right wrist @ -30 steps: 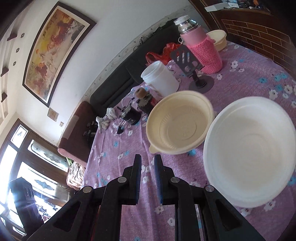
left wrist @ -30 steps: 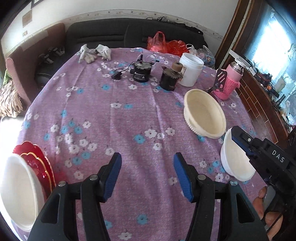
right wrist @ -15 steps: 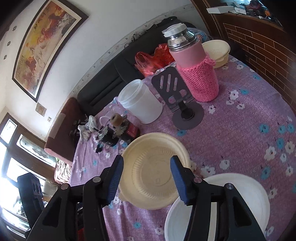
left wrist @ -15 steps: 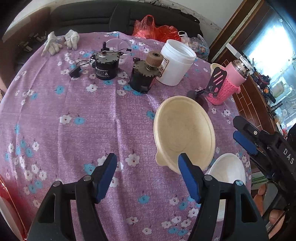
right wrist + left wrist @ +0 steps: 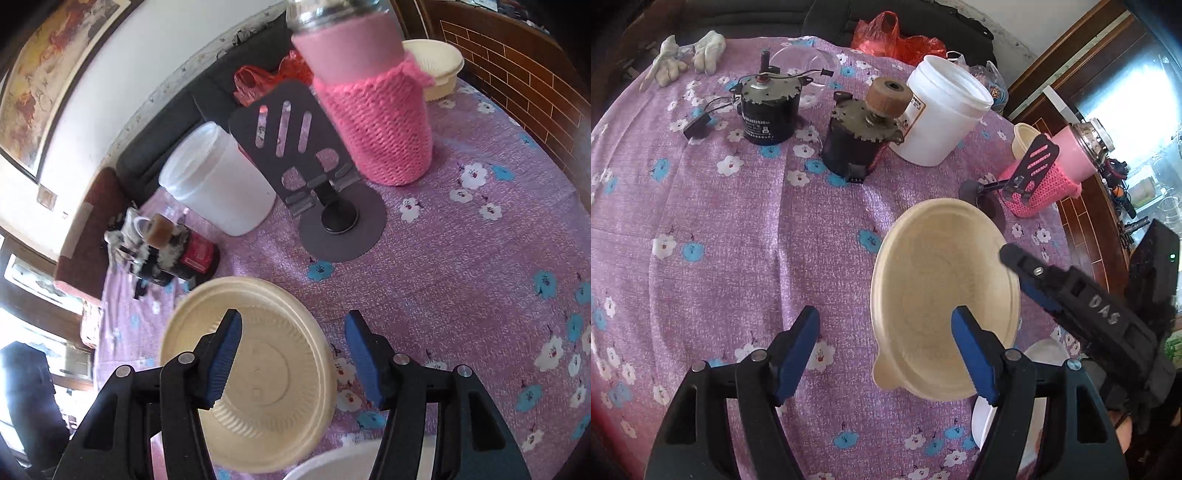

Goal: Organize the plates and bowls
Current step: 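Move both grippers to the beige bowl and close them on its rim, then lift the beige bowl with both grippers and carry it over the stack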

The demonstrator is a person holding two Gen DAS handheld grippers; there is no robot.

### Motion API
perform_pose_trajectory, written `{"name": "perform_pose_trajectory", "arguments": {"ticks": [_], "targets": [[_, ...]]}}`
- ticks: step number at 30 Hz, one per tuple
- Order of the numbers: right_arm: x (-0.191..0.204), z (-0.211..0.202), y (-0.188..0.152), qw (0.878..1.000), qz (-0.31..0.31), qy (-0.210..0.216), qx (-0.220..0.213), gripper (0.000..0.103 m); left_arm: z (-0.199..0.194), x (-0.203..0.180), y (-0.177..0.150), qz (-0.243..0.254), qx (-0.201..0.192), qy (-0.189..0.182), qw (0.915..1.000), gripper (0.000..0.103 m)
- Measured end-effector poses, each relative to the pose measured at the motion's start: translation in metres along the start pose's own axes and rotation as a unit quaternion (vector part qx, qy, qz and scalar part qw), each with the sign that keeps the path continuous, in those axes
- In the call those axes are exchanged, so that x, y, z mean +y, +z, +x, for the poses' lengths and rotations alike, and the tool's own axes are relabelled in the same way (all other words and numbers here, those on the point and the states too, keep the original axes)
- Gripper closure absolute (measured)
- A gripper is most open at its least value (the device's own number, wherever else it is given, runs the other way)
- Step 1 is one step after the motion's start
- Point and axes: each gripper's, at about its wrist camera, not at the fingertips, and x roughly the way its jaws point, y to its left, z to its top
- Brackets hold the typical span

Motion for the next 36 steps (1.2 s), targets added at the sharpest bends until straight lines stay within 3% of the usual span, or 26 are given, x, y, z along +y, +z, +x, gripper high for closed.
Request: {"name": "perform_pose_trajectory", "arguments": {"ticks": [4,12,17,22,25,30,36], "targets": [[0.001,0.009,-0.003,1.0,-0.002,-0.005,0.014,0.041,0.002,0.003,0.003,-0.008,0.002,-0.039,0.9992,0.03],[0.002,0.016,-0.007,1.0,-0.001,-0.012,0.016,0.041,0.006,-0.003,0.001,0.007,-0.019,-0.029,0.9994,0.032],[0.004,0.024,-0.009,1.0,0.001,-0.019,0.021,0.043,0.018,-0.001,0.001,0.013,-0.006,-0.009,0.9999,0.052],[0.004,0.025,-0.01,1.0,0.008,-0.019,0.016,0.062,0.016,0.0,0.002,0.013,-0.014,0.007,0.9998,0.067],[0.002,0.025,-0.009,1.0,0.008,-0.024,0.015,0.071,0.013,0.002,0.002,0.013,-0.017,0.008,0.9997,0.081],[0.0,0.022,-0.01,1.0,0.005,-0.023,0.01,0.079,0.013,0.003,0.003,0.016,-0.019,0.016,0.9996,0.092],[0.01,0.026,-0.013,1.0,0.0,-0.015,0.007,0.081,0.005,0.006,0.003,0.015,-0.03,0.027,0.9991,0.092]]}}
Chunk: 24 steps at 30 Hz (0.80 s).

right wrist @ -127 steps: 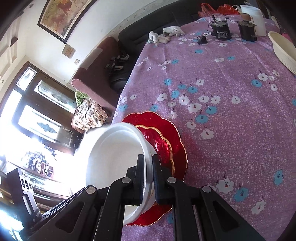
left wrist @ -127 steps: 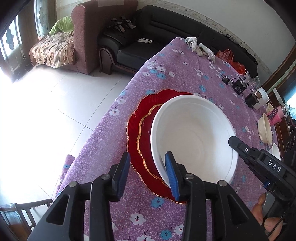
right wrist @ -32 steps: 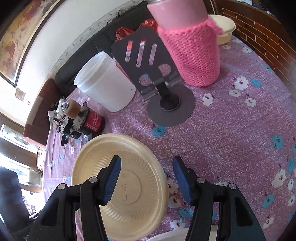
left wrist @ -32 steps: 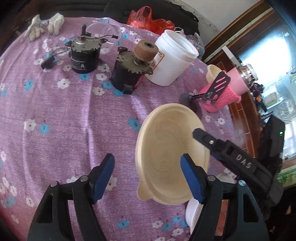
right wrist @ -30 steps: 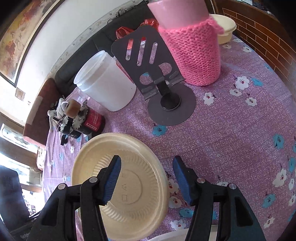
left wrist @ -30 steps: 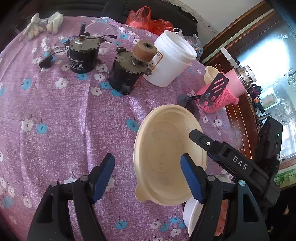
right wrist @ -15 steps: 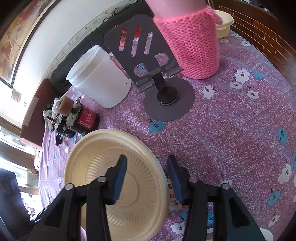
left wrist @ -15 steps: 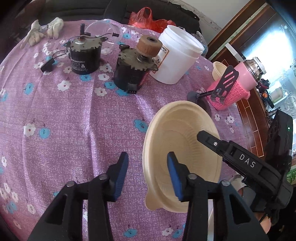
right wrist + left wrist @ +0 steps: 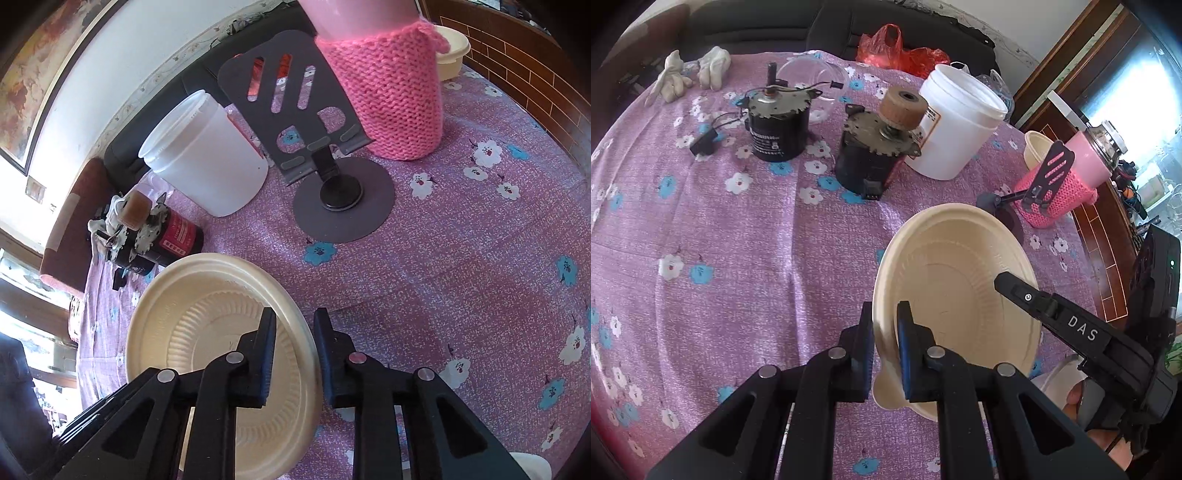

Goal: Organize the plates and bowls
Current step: 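Lift the beige bowl with both grippers and carry it over the stack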

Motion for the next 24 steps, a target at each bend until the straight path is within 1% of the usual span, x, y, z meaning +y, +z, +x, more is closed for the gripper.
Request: {"name": "perform_pose_trajectory", "arguments": {"ticks": [6,12,16,20,24], "targets": [[0.015,-0.004,-0.005,1.0,-0.008,0.006,-0.006,0.083,-0.01,0.013,-0.001,-0.01,0.004,0.009,0.9999,0.092],[0.04,-0.017,-0.02,0.999,-0.027,0.015,-0.011,0.086,-0.039,0.029,-0.008,-0.02,-0.009,0.02,0.9996,0.092],[0.06,-0.027,-0.041,0.999,-0.04,0.025,-0.01,0.09,-0.056,0.05,-0.022,-0.032,-0.007,0.026,0.9991,0.092],[0.08,-0.033,-0.066,0.998,-0.05,0.033,-0.007,0.09,-0.075,0.068,-0.04,-0.038,-0.008,0.036,0.9986,0.092],[0.099,-0.045,-0.089,0.997,-0.055,0.048,-0.01,0.091,-0.104,0.086,-0.057,-0.042,-0.018,0.044,0.998,0.092]]}}
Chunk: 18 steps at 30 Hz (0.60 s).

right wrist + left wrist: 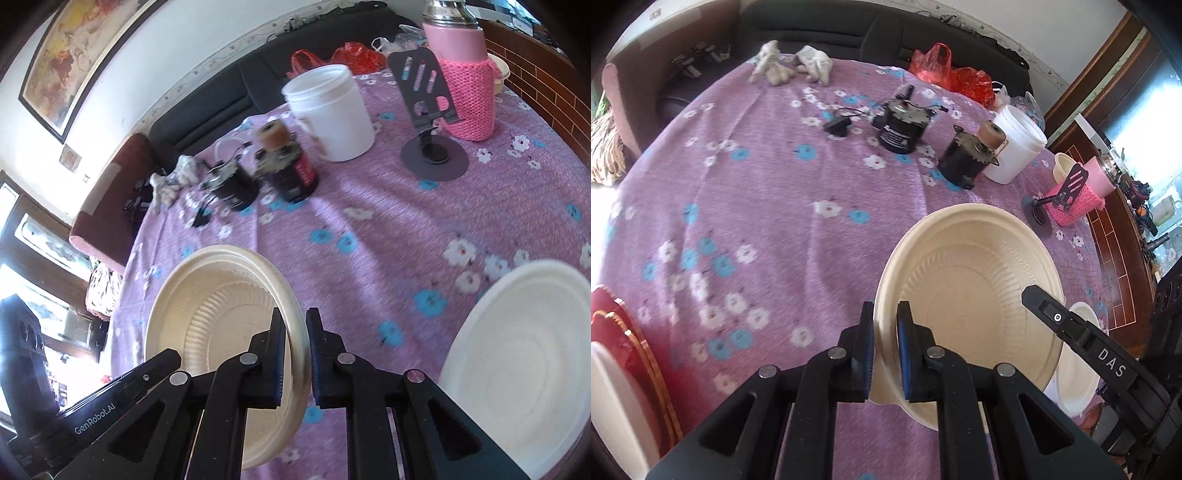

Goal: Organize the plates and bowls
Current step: 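Lift the beige bowl with both grippers and carry it over the stack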

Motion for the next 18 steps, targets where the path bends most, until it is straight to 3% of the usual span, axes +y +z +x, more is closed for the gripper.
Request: {"name": "perform_pose_trajectory", "arguments": {"ticks": [10,18], "targets": [[0.101,-0.039,-0.057,0.996,-0.064,0.057,-0.023,0.092,-0.108,0.072,-0.037,-0.009,-0.068,0.05,0.9964,0.091],[0.19,-0.025,-0.102,0.988,-0.114,0.104,0.002,0.091,-0.166,0.154,-0.064,-0.053,-0.091,0.097,0.9896,0.091]]}}
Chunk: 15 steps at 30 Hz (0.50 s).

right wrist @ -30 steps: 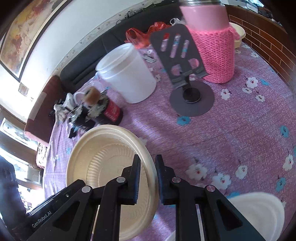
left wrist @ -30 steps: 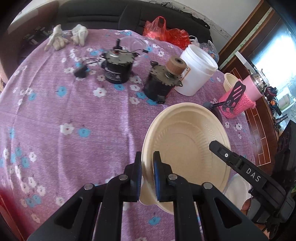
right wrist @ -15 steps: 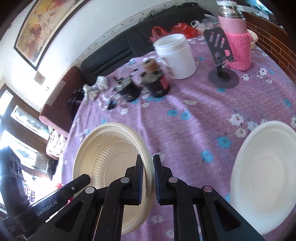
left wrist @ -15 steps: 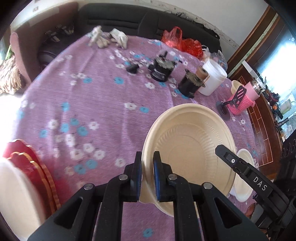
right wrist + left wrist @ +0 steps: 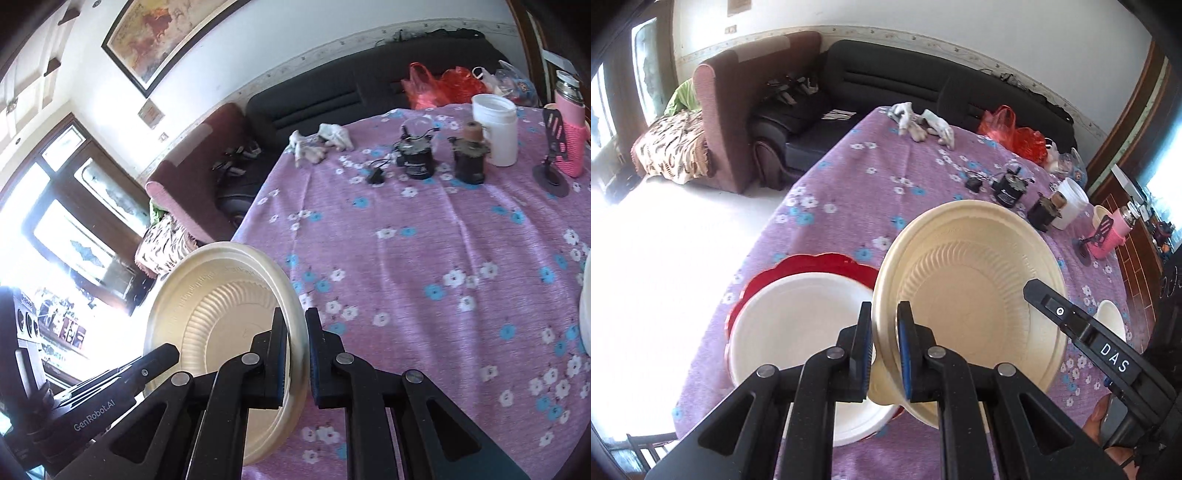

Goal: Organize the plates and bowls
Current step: 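Lift the beige bowl with both grippers and carry it over the stack, then lower the beige bowl into the white bowls and open both grippers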

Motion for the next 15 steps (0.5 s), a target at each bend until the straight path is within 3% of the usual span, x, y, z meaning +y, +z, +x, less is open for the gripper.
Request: {"name": "perform_pose_trajectory", "arguments": {"ticks": [8,15], "targets": [[0.071,0.039,-0.033,0.998,-0.042,0.022,0.035,0.091,-0.015,0.07,-0.016,-0.028,0.001,0.04,0.9988,0.091],[0.088,0.066,-0.054,0.996,-0.056,0.011,0.064,0.091,0.002,0.096,-0.029,-0.031,0.024,0.055,0.9977,0.091]]}}
